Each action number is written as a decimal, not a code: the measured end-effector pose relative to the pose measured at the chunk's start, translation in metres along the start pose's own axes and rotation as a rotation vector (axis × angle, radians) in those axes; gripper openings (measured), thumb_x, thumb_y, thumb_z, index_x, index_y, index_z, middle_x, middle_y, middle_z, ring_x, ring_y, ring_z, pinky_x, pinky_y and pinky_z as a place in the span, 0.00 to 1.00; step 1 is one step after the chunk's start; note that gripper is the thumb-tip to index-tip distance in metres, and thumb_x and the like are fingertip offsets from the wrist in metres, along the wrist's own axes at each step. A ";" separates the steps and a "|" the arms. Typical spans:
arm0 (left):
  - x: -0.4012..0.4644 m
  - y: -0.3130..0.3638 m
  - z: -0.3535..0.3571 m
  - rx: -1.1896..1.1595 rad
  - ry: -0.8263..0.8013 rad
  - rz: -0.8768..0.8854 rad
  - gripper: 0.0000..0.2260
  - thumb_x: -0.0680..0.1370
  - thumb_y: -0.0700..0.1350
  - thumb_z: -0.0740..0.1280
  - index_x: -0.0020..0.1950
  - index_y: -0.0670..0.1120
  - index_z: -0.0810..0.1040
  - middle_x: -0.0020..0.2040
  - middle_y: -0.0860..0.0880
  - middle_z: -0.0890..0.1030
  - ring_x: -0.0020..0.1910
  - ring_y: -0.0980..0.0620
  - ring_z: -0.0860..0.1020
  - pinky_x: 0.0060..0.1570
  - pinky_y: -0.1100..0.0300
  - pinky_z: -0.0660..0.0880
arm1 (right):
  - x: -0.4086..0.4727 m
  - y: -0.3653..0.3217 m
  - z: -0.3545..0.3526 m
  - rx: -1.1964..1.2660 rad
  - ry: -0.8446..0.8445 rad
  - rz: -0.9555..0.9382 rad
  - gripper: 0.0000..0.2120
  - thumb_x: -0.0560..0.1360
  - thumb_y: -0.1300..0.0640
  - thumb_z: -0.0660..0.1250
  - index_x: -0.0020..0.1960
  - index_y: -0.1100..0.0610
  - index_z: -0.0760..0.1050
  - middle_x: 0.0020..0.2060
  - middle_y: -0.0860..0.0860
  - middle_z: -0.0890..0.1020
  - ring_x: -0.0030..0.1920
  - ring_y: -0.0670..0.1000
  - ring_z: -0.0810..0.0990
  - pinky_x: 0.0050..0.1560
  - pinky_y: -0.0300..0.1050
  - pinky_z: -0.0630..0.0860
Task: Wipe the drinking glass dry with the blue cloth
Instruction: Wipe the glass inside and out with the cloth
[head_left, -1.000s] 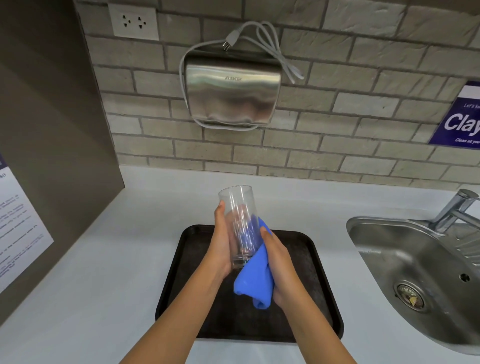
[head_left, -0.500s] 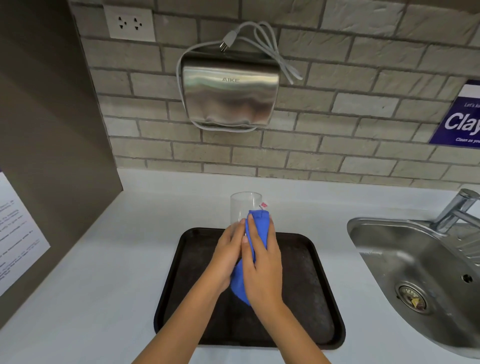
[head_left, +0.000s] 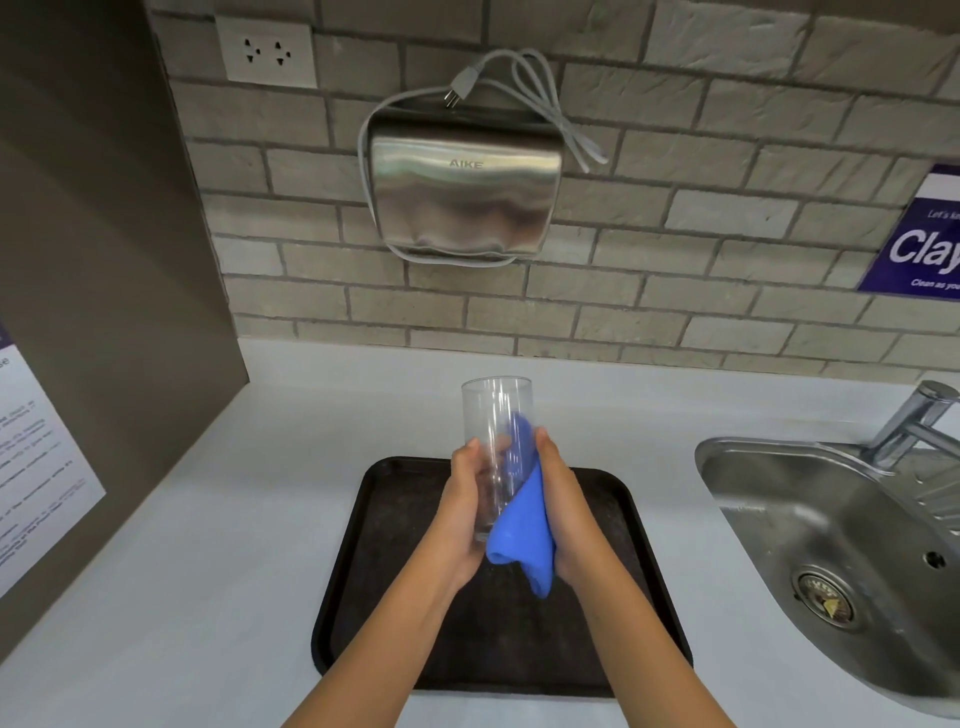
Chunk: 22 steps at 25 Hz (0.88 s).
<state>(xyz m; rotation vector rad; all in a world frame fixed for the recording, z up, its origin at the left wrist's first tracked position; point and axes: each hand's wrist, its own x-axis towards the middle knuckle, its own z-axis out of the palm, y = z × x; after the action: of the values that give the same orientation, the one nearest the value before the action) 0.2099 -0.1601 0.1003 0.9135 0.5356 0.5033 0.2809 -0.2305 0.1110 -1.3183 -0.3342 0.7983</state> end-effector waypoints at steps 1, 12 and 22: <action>0.002 0.002 0.002 0.043 0.053 0.022 0.21 0.82 0.57 0.57 0.57 0.43 0.82 0.48 0.42 0.87 0.46 0.47 0.86 0.41 0.57 0.80 | -0.002 0.006 0.001 0.022 0.027 0.032 0.20 0.77 0.39 0.61 0.56 0.53 0.81 0.46 0.55 0.86 0.46 0.54 0.85 0.47 0.50 0.81; 0.013 -0.008 -0.021 0.521 0.024 0.154 0.14 0.73 0.52 0.76 0.56 0.56 0.77 0.52 0.51 0.85 0.49 0.56 0.84 0.41 0.65 0.80 | 0.000 0.038 -0.010 -0.195 0.192 -0.182 0.17 0.81 0.43 0.57 0.66 0.44 0.76 0.58 0.49 0.84 0.56 0.48 0.83 0.60 0.50 0.79; 0.037 -0.037 -0.029 0.093 -0.024 0.078 0.18 0.76 0.50 0.72 0.64 0.49 0.78 0.60 0.44 0.84 0.56 0.48 0.85 0.49 0.58 0.82 | -0.006 0.030 -0.020 0.215 0.111 0.277 0.24 0.82 0.47 0.56 0.65 0.65 0.75 0.46 0.61 0.81 0.46 0.56 0.80 0.52 0.51 0.75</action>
<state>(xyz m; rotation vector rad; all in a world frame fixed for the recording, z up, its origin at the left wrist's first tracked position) 0.2263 -0.1393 0.0467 1.0314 0.5066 0.5405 0.2798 -0.2483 0.0788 -1.2138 0.0243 0.9598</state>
